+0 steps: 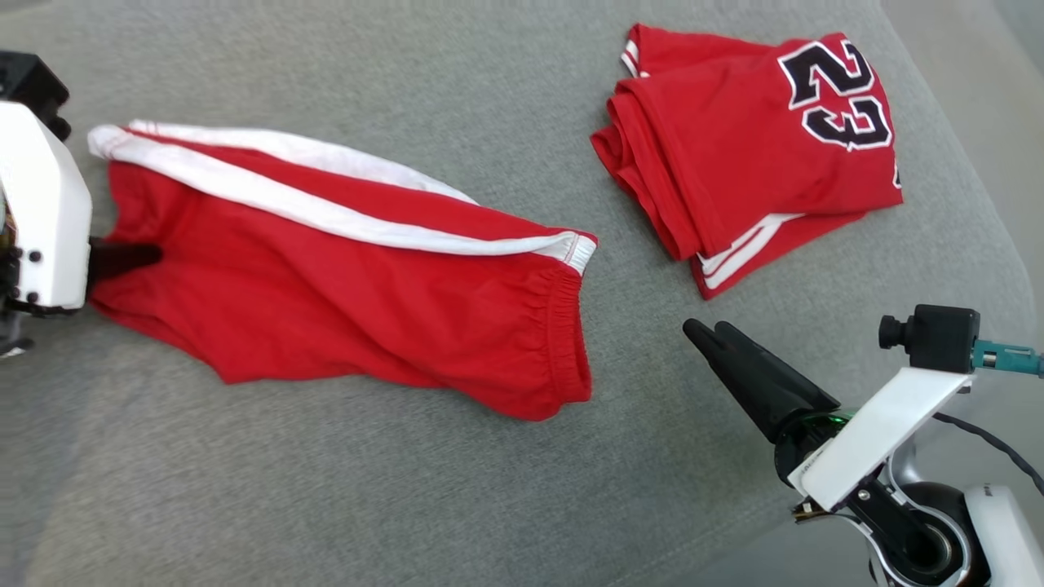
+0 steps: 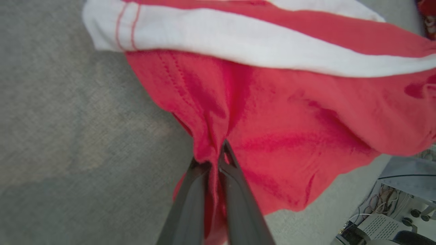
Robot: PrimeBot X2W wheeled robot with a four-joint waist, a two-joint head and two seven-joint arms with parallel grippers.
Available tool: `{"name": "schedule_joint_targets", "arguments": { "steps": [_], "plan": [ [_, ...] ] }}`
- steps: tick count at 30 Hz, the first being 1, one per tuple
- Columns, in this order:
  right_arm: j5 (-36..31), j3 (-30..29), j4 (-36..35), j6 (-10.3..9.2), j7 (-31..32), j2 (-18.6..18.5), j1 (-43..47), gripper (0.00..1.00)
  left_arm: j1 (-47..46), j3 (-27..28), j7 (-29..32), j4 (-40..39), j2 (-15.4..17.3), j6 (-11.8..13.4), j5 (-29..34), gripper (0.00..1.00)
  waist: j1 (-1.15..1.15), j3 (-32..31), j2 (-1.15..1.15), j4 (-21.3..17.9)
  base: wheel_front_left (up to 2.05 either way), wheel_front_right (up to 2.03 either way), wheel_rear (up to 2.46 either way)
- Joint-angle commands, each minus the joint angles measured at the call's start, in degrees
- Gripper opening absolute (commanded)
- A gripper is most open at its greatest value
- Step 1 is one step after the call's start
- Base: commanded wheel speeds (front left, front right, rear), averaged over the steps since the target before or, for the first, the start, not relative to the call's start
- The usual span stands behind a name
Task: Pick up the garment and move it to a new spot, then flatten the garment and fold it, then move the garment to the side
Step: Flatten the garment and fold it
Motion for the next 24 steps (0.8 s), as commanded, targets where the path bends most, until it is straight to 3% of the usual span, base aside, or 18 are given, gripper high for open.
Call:
{"name": "schedule_joint_targets", "arguments": {
  "steps": [1, 9, 24],
  "plan": [
    [-0.6, -0.7, 0.4, 0.0, 0.6, -0.2, -0.3, 1.0, 1.2, 0.1, -0.6, 0.2, -0.3, 0.1, -0.4, 0.0, 0.0, -2.5, 0.0, 2.2, 0.0, 0.0, 0.0],
    [-1.9, -3.4, 1.1, 0.01, 3.7, -0.5, 0.6, 1.0, 7.5, -0.3, -4.0, -0.6, -2.7, 1.2, -3.1, 0.0, 0.0, -9.1, 0.0, 7.8, 0.0, 0.0, 0.0],
    [-3.1, -7.0, 0.7, 0.0, 7.2, -0.3, 3.8, 1.0, 19.4, -0.2, -10.6, -2.2, -2.2, 3.4, -7.4, 0.0, 0.0, -15.9, 0.0, 13.0, 0.0, 0.0, 0.0]
  ]
}}
